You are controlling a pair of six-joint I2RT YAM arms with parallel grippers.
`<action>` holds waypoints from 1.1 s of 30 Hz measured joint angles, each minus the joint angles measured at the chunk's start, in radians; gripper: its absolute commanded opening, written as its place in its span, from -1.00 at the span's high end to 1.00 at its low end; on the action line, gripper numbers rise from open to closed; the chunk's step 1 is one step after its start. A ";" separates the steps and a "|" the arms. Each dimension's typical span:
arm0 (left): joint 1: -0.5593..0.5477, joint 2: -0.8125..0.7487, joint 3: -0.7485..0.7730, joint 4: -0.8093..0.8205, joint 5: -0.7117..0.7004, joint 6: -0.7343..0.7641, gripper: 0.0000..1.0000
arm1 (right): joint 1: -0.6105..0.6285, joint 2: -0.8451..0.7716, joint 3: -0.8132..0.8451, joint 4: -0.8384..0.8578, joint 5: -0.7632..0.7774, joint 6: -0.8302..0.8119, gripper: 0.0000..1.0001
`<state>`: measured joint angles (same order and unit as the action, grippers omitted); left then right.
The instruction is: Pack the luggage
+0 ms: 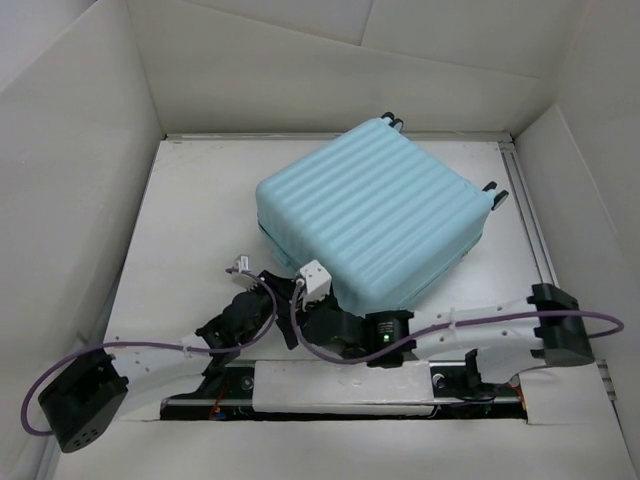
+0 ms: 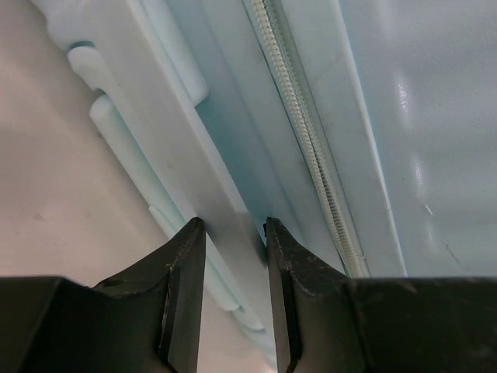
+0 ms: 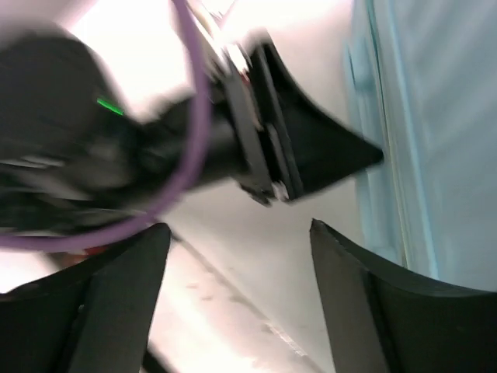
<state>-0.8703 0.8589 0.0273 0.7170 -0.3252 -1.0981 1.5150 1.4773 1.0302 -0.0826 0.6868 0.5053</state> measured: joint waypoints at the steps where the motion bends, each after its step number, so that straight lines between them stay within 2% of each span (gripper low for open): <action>1: -0.006 -0.013 0.000 -0.016 0.012 0.000 1.00 | 0.008 -0.039 0.007 0.005 -0.008 0.008 -0.60; 3: -0.013 -0.040 0.000 -0.048 0.031 0.001 1.00 | 0.019 -0.117 0.009 0.001 -0.008 0.015 -0.45; 5: -0.012 -0.058 0.000 -0.070 0.039 0.002 1.00 | 0.031 -0.224 0.006 -0.023 0.003 0.025 -0.14; 6: -0.011 -0.066 0.000 -0.080 0.042 0.002 1.00 | 0.031 -0.281 0.006 -0.039 0.022 0.034 0.25; 9: -0.005 -0.084 0.000 -0.100 0.058 0.005 1.00 | -0.002 -0.464 0.003 -0.154 0.106 0.111 0.87; 11: -0.004 -0.093 0.000 -0.109 0.063 0.006 1.00 | -0.063 -0.575 -0.003 -0.277 0.182 0.207 1.00; 14: -0.004 -0.101 0.000 -0.118 0.069 0.008 1.00 | -0.245 -0.724 -0.061 -0.443 0.243 0.333 1.00; 18: -0.003 -0.106 0.000 -0.123 0.076 0.009 1.00 | -0.510 -0.915 -0.183 -0.639 0.271 0.417 1.00; 22: -0.003 -0.110 0.000 -0.126 0.082 0.011 1.00 | -0.680 -1.001 -0.259 -0.721 0.267 0.439 1.00; 25: -0.002 -0.111 0.000 -0.127 0.083 0.013 1.00 | -0.774 -0.960 -0.306 -0.687 0.195 0.398 1.00; 29: 0.000 -0.117 0.000 -0.132 0.088 0.021 1.00 | -0.900 -0.765 -0.344 -0.538 0.029 0.250 1.00; 33: -0.005 -0.124 0.000 -0.140 0.095 0.028 1.00 | -0.983 -0.620 -0.350 -0.390 -0.066 0.068 1.00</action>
<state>-0.8757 0.7345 0.0273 0.5774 -0.2302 -1.0702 0.5320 0.8577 0.6804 -0.4725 0.6212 0.5728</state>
